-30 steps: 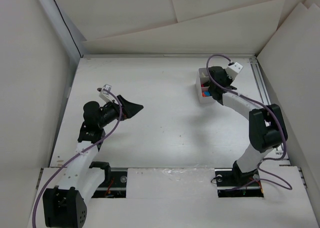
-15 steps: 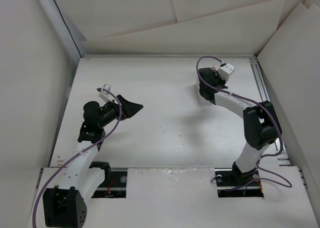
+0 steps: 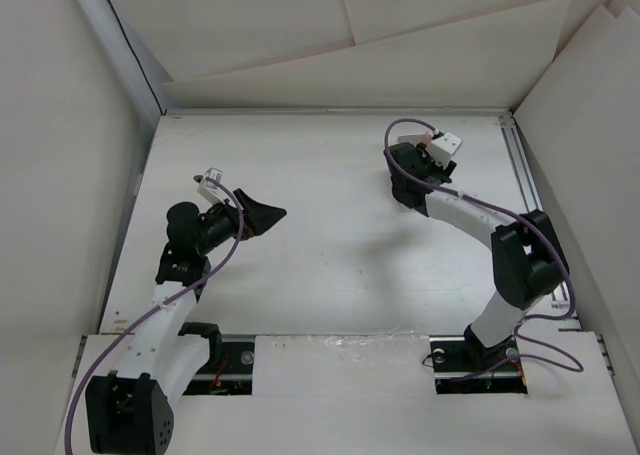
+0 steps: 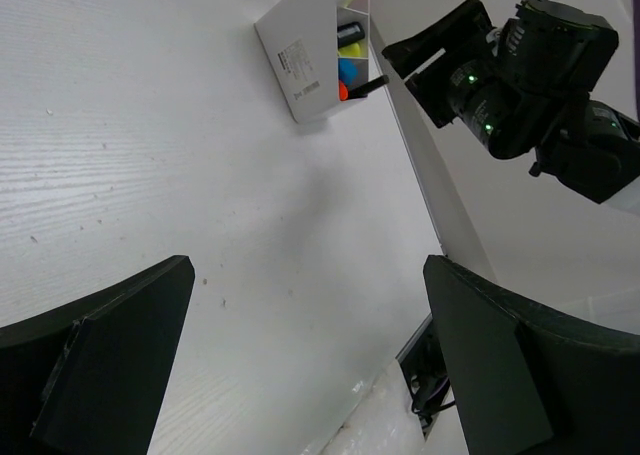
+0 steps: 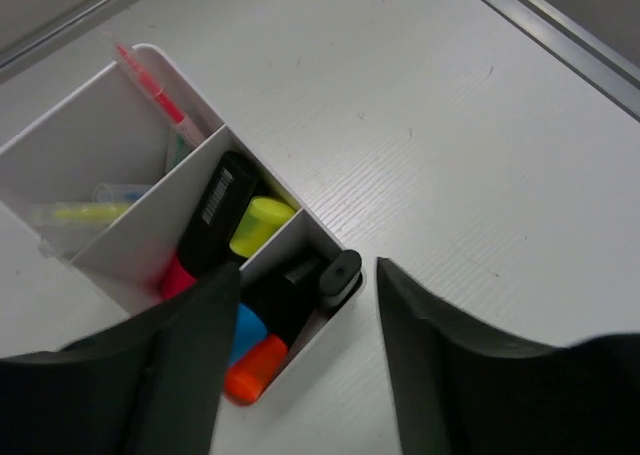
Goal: Sort the stationery into containers
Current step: Place the pen in the storage box, then reset both arms
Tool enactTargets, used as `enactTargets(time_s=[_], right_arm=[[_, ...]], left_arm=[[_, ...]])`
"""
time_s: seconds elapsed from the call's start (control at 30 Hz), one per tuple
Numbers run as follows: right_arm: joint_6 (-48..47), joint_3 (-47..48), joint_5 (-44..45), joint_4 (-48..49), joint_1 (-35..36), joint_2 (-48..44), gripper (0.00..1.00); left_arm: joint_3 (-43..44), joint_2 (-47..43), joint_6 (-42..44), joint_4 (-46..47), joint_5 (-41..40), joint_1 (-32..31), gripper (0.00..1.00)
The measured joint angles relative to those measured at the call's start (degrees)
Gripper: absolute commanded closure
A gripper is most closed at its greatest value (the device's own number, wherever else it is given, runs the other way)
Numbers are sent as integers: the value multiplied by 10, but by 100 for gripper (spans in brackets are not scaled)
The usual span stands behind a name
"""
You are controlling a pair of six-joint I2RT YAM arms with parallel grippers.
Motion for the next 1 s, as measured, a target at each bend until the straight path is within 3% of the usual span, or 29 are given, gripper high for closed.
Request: enactTargets(time_s=[0.13, 0.33, 0.47, 0.6, 0.73, 1.0], right_arm=[[2, -8, -25, -15, 8, -53, 16], [-2, -42, -140, -9, 9, -179, 1], [-4, -96, -232, 19, 29, -267, 1], [-4, -172, -295, 49, 92, -342, 1], [-4, -228, -332, 58, 137, -391, 1], [3, -282, -362, 64, 187, -454, 1]], left_arm=[[0, -5, -2, 0, 0, 0, 0], [0, -23, -11, 0, -15, 0, 0], [4, -9, -14, 1, -7, 0, 0], [7, 30, -32, 21, 12, 4, 0], [-20, 23, -56, 68, 27, 21, 0], [-23, -50, -32, 39, 17, 24, 0]])
